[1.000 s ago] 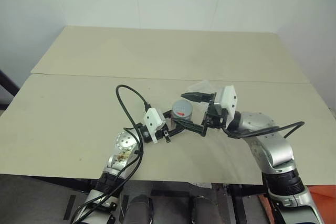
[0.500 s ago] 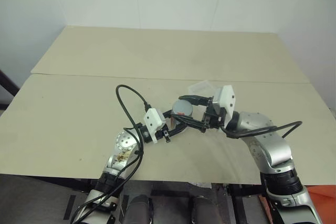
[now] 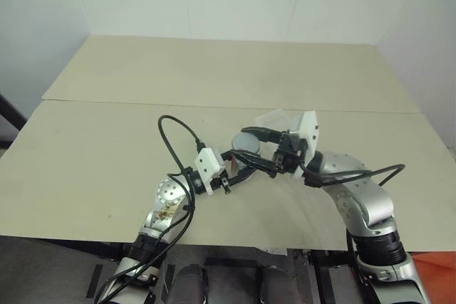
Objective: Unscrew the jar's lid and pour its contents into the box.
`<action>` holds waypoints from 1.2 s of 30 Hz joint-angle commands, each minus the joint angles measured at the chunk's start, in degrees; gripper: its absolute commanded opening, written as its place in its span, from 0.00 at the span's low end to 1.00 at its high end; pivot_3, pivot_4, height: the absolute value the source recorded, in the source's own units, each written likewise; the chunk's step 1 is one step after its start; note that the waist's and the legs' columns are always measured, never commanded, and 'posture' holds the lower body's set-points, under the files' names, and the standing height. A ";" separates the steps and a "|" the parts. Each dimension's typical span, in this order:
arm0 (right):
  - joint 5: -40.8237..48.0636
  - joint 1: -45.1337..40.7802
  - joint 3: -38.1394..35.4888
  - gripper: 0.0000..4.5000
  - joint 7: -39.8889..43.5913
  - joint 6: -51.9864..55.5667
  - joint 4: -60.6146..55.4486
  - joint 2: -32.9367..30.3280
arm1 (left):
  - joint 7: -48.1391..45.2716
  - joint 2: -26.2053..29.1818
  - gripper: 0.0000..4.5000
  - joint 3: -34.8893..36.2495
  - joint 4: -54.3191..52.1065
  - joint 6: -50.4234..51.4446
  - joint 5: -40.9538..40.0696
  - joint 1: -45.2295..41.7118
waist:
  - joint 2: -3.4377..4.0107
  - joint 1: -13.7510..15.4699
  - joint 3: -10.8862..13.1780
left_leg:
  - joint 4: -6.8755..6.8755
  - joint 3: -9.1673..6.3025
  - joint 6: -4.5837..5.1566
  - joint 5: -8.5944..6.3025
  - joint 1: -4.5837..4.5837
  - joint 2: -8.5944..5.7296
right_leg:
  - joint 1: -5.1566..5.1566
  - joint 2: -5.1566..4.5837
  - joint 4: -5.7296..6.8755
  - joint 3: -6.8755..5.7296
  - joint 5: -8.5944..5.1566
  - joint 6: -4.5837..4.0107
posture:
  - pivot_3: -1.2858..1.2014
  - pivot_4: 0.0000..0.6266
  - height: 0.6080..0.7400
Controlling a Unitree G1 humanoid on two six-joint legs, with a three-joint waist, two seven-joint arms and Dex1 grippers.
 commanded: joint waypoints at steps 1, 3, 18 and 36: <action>4.89 -0.41 -2.92 0.62 -2.73 4.45 -3.27 0.52 | -0.02 -0.24 0.44 -0.14 -0.53 -1.66 -0.04 -0.89 | 0.00 -0.02 0.00 | 0.00 -0.01 0.00 0.00 0.00 0.01 | 0.00 0.00 0.00 0.00 0.00 0.00 | 0.52 0.24 1.00; 5.28 -0.29 -5.09 0.62 -5.00 5.05 -3.18 0.35 | 0.23 -0.37 0.44 0.29 -0.83 -1.24 -0.57 -0.86 | 0.00 -0.03 0.00 | -0.01 0.00 0.00 0.00 0.01 0.02 | 0.00 0.00 0.00 -0.01 0.00 0.00 | 0.52 0.24 1.00; -9.30 12.42 -10.99 0.62 -17.80 15.28 1.39 -15.08 | 2.30 -0.01 0.44 4.12 -2.78 3.44 -4.05 -3.01 | 0.01 -0.16 -0.01 | -0.02 0.04 0.03 -0.02 -0.03 -0.03 | -0.04 -0.04 -0.05 0.01 -0.01 0.02 | 0.52 0.24 1.00; -7.82 15.24 -11.41 1.00 -14.58 27.68 -4.18 -19.98 | 7.29 -0.01 0.44 4.76 -2.79 9.10 -3.03 -4.49 | -0.01 0.06 -0.01 | -0.01 -0.09 0.05 -0.03 -0.02 -0.05 | 0.04 -0.04 -0.09 0.00 -0.02 0.03 | 0.52 0.24 1.00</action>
